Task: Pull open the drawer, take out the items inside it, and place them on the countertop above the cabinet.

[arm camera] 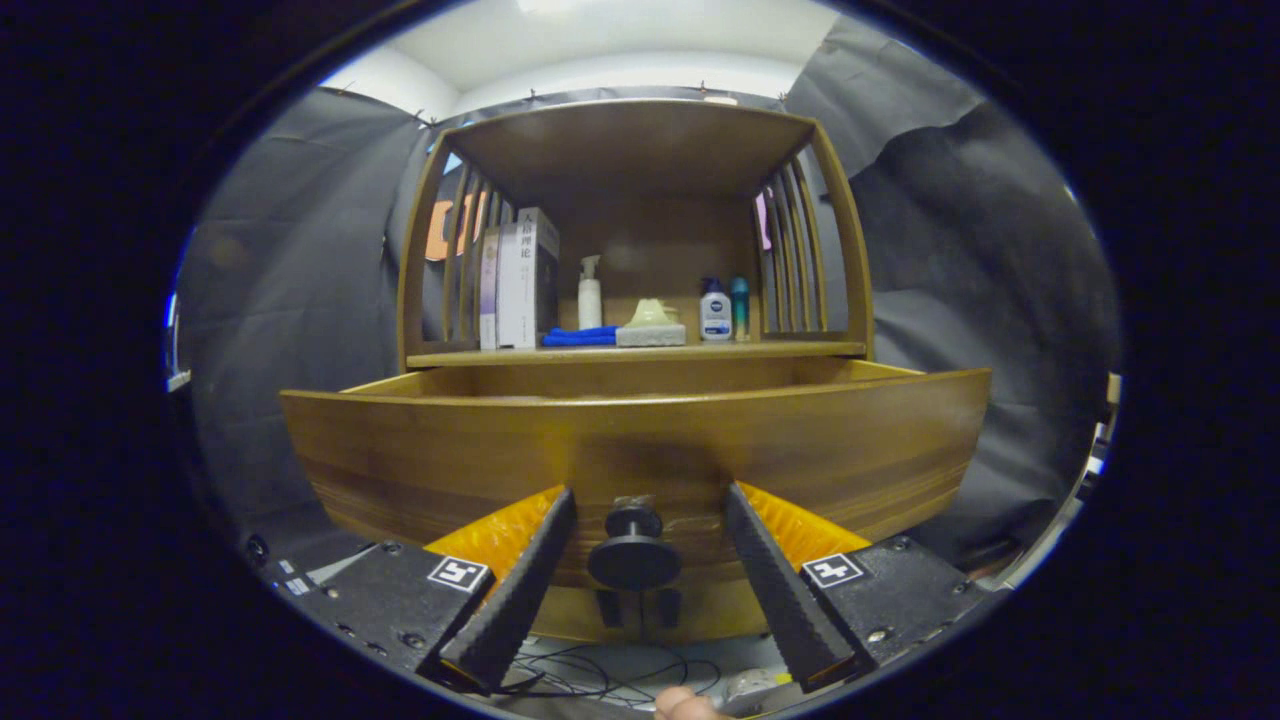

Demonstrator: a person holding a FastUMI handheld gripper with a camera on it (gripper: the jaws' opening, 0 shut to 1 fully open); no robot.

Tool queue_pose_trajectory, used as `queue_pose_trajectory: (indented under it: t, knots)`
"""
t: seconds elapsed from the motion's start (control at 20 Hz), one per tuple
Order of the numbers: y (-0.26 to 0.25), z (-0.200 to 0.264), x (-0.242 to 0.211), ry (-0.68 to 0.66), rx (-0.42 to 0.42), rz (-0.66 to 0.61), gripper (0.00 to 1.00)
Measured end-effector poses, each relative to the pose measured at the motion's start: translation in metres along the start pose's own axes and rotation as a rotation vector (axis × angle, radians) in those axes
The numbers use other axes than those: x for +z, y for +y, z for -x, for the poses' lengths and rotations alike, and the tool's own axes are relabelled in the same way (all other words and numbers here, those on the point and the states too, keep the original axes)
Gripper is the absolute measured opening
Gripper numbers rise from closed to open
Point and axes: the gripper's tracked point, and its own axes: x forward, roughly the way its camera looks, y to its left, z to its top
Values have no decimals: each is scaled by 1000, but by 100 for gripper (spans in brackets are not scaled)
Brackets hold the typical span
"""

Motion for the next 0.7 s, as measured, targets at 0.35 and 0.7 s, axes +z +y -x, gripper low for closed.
queue_pose_trajectory:
  t: [0.35,0.7]
  knots:
    - [4,-28,10,5,-15,25,99]
    - [5,-56,15,24,-18,32,99]
